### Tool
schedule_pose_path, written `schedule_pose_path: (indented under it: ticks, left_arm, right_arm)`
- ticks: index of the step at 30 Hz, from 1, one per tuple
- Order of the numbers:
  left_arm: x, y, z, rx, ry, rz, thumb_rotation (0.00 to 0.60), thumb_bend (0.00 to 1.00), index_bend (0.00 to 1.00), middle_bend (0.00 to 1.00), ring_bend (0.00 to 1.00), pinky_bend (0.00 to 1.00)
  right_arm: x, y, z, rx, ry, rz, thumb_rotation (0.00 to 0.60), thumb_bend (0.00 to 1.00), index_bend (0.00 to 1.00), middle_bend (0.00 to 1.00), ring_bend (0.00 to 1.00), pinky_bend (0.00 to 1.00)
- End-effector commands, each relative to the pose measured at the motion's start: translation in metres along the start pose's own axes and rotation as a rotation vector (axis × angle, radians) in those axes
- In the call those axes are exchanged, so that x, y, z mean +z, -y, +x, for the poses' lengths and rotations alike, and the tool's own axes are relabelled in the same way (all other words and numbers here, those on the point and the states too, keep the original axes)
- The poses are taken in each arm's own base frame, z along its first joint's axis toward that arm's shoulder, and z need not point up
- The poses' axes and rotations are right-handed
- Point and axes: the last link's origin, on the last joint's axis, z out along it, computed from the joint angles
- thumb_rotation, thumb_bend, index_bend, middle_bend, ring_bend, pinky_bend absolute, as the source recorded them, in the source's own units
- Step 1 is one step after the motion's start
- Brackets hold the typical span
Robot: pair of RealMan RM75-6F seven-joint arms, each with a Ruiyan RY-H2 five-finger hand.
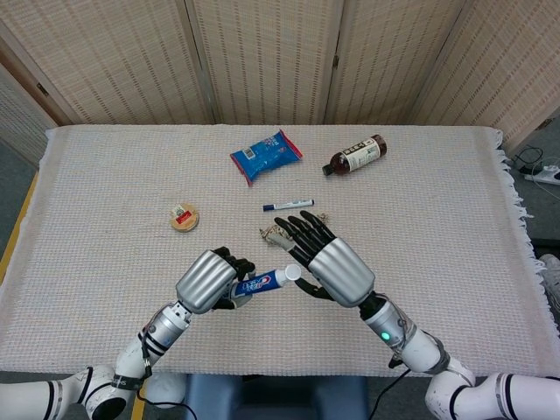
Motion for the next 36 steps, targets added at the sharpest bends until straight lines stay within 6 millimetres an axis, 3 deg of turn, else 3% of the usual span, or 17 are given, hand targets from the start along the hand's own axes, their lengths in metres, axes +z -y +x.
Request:
schedule_pose_path:
  ticks: [1,10,17,23,29,36]
  left_arm:
    - [0.000,0.001,-0.002,0.014,0.005,0.002,0.600,0.52,0.84,0.86,0.73,0.53]
    - [0.003,-0.002,-0.006,0.029,0.003,0.000,0.600,0.52,0.84,0.86,0.73,0.53]
    - [0.002,0.005,-0.007,0.034,0.008,0.020,0.600,0.52,0.84,0.86,0.73,0.53]
    - [-0.005,0.028,-0.019,0.102,0.054,0.065,0.600,0.52,0.82,0.86,0.71,0.53]
    - [-0.004,0.056,-0.053,0.241,0.149,0.098,0.600,0.52,0.72,0.81,0.62,0.46]
    - [0.010,0.060,-0.081,0.291,0.203,0.104,0.600,0.50,0.58,0.70,0.52,0.42]
  right_arm:
    - [0.000,0.002,0.002,0.004,-0.007,0.008,0.600,0.38,0.00,0.02,0.03,0.00]
    - [0.004,0.009,0.002,0.008,-0.004,0.033,0.600,0.38,0.00,0.02,0.03,0.00]
    - [0.000,0.004,0.000,0.007,0.004,0.016,0.600,0.38,0.00,0.02,0.03,0.00]
    - [-0.030,-0.024,0.005,-0.033,0.014,-0.071,0.600,0.38,0.00,0.02,0.03,0.00]
    - [-0.060,-0.059,0.020,-0.069,-0.006,-0.194,0.600,0.38,0.00,0.02,0.03,0.00]
    - [-0.080,-0.075,0.023,-0.080,0.002,-0.251,0.600,0.38,0.00,0.02,0.03,0.00]
